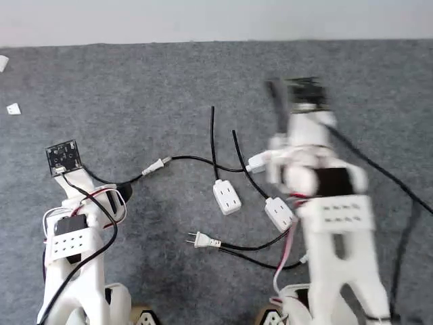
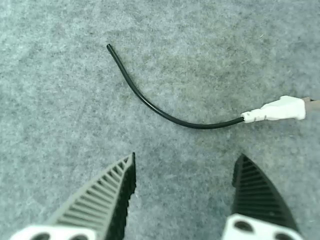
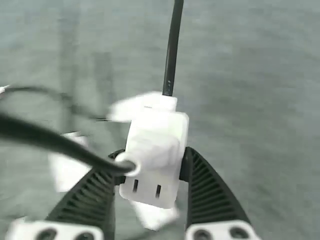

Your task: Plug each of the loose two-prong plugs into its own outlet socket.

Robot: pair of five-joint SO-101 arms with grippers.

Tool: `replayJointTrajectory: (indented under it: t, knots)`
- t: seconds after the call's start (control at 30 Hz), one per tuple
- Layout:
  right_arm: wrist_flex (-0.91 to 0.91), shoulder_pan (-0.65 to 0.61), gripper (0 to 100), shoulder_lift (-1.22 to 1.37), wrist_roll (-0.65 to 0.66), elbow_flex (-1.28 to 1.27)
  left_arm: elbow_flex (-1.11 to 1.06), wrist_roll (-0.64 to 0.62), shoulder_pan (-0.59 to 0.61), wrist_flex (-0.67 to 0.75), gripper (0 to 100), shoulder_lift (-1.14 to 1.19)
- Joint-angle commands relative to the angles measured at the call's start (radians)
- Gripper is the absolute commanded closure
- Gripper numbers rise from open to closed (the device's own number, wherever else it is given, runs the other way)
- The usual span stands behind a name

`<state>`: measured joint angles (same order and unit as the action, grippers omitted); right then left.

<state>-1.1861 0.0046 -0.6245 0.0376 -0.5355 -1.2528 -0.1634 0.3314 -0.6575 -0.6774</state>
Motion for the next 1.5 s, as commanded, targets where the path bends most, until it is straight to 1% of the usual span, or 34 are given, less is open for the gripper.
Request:
replayJointTrajectory:
  t: [0.0, 0.07, 0.13, 0.23, 0.43, 0.6, 0.67, 0.7, 0.73, 0.8, 0.87, 0.93, 1.03, 1.1, 1.27, 1.37, 1.47]
  knots:
    - [-0.012, 0.348, 99.1, -0.031, 0.107, -0.015, 0.007, 0.006, -0.002, 0.02, 71, -0.017]
    - [0.042, 0.51, 99.1, -0.004, 0.169, -0.041, 0.005, 0.005, -0.023, 0.018, 71, -0.015]
    - [0.133, 0.653, 99.1, 0.038, 0.216, -0.072, -0.001, 0.005, -0.043, 0.011, 71, -0.015]
    - [0.286, 0.805, 99.1, 0.124, 0.25, -0.112, -0.001, 0.005, -0.064, -0.011, 71, -0.018]
    - [0.499, 0.998, 99.1, 0.349, 0.253, -0.127, -0.001, 0.003, -0.066, -0.015, 71, -0.023]
    - [0.648, 1.121, 99.0, 0.544, 0.253, -0.127, -0.001, 0.003, -0.077, -0.015, 71, -0.023]
    - [0.707, 1.159, 98.9, 0.608, 0.253, -0.126, -0.001, 0.003, -0.107, -0.015, 71, -0.023]
    - [0.73, 1.175, 97.9, 0.638, 0.258, -0.126, -0.001, 0.003, -0.127, -0.017, 71, -0.023]
    - [0.742, 1.185, 94.8, 0.664, 0.272, -0.126, -0.001, 0.003, -0.149, -0.017, 71, -0.023]
    - [0.745, 1.188, 84.6, 0.691, 0.295, -0.126, 0.005, 0.0, -0.192, -0.041, 71, -0.023]
    - [0.743, 1.191, 74.9, 0.691, 0.304, -0.127, 0.035, -0.048, -0.239, -0.094, 70, -0.021]
    - [0.73, 1.191, 70.2, 0.677, 0.298, -0.126, 0.085, -0.112, -0.276, -0.15, 70, -0.015]
    - [0.654, 1.179, 73.1, 0.611, 0.284, -0.123, 0.153, -0.181, -0.354, -0.178, 70, -0.015]
    - [0.593, 1.153, 75.2, 0.535, 0.247, -0.123, 0.183, -0.226, -0.428, -0.178, 70, -0.014]
    - [0.414, 1.092, 72.9, 0.309, 0.203, -0.129, 0.222, -0.353, -0.621, -0.18, 70, -0.012]
    - [0.329, 1.063, 72.1, 0.203, 0.187, -0.132, 0.268, -0.439, -0.684, -0.18, 65, 0.028]
    - [0.3, 1.046, 72.1, 0.134, 0.186, -0.158, 0.346, -0.491, -0.723, -0.18, 60, 0.173]
